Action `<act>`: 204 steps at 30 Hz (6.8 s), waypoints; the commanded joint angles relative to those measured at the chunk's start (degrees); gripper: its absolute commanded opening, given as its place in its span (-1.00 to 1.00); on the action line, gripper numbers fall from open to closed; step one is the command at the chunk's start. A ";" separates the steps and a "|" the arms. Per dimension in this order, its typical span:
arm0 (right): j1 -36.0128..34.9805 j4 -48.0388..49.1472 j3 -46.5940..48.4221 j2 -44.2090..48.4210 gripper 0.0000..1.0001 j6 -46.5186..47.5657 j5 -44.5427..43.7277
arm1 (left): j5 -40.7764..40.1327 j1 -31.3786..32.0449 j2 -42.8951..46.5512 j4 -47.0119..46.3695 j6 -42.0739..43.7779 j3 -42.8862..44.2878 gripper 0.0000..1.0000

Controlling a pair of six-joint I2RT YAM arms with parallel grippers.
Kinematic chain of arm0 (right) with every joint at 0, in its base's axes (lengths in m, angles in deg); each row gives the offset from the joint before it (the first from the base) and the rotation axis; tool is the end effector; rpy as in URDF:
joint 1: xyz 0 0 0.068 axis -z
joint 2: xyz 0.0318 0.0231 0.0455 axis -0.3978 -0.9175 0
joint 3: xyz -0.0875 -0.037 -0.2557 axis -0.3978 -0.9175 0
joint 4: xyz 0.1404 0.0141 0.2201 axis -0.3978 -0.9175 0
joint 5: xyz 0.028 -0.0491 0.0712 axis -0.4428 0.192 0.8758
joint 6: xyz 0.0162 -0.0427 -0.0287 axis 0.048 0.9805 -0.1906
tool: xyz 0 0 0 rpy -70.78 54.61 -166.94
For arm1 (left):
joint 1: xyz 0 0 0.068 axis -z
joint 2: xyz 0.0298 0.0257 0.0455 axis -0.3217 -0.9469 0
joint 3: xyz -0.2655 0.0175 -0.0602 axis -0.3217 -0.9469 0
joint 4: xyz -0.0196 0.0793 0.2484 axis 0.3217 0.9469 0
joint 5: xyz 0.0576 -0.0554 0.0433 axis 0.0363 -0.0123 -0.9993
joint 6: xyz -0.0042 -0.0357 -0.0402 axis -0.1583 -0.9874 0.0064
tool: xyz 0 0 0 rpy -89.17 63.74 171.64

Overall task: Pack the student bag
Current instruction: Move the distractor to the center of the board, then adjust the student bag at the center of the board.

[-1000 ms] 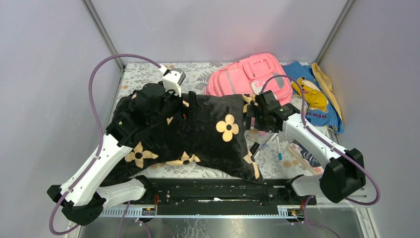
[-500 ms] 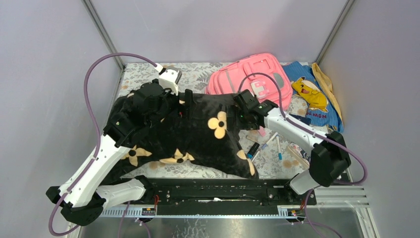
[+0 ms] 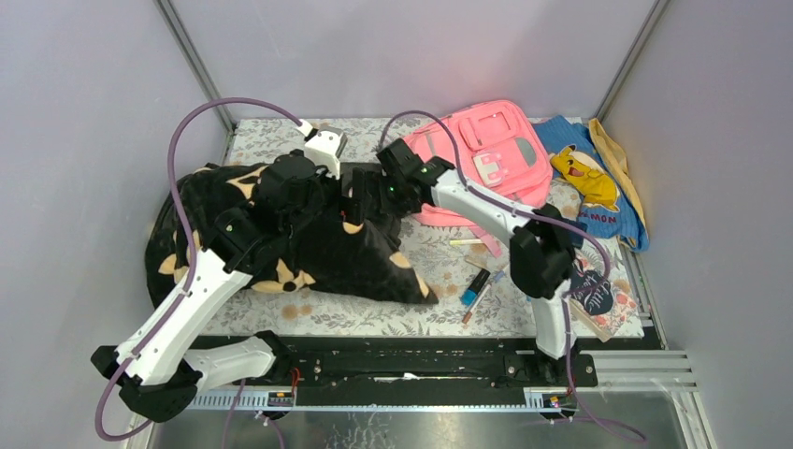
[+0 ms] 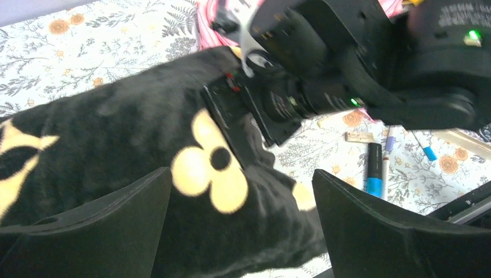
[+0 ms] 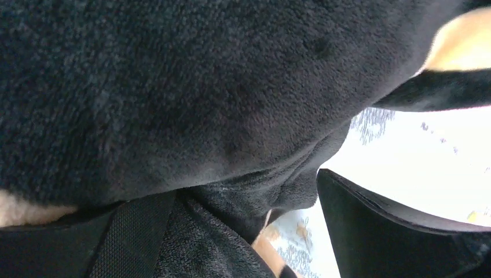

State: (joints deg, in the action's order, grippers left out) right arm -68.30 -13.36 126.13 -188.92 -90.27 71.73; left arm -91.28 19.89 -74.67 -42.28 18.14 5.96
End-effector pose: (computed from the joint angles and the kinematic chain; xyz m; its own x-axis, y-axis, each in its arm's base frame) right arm 0.3174 0.3201 0.2666 -0.8204 -0.1230 -0.5583 -0.3906 0.8338 0.3902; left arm 0.1672 -0.1252 0.4320 -0.4007 0.0961 -0.9112 0.4131 0.9066 -0.0861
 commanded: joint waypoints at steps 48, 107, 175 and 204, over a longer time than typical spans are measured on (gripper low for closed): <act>15.93 -1.62 -40.50 52.94 0.99 -0.44 -30.15 | 14.22 -27.86 -46.72 -20.75 -10.42 11.18 0.97; 10.33 14.31 -28.07 28.64 0.99 6.06 -16.58 | 6.05 -24.68 -59.70 -24.39 -11.79 24.04 0.97; 10.82 34.73 -25.12 25.18 -1.00 31.16 -5.27 | 28.13 -24.94 -29.40 -26.00 -27.34 -1.40 0.97; 14.84 18.19 -21.61 16.03 0.51 21.14 -8.47 | 25.79 -17.36 -32.15 -26.05 -26.58 -3.46 0.97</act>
State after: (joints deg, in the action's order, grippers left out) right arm -51.69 2.99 107.07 -171.04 -68.43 69.26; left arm -63.94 3.02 -105.59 -66.71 -7.21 1.61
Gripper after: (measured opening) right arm 0.774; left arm 0.986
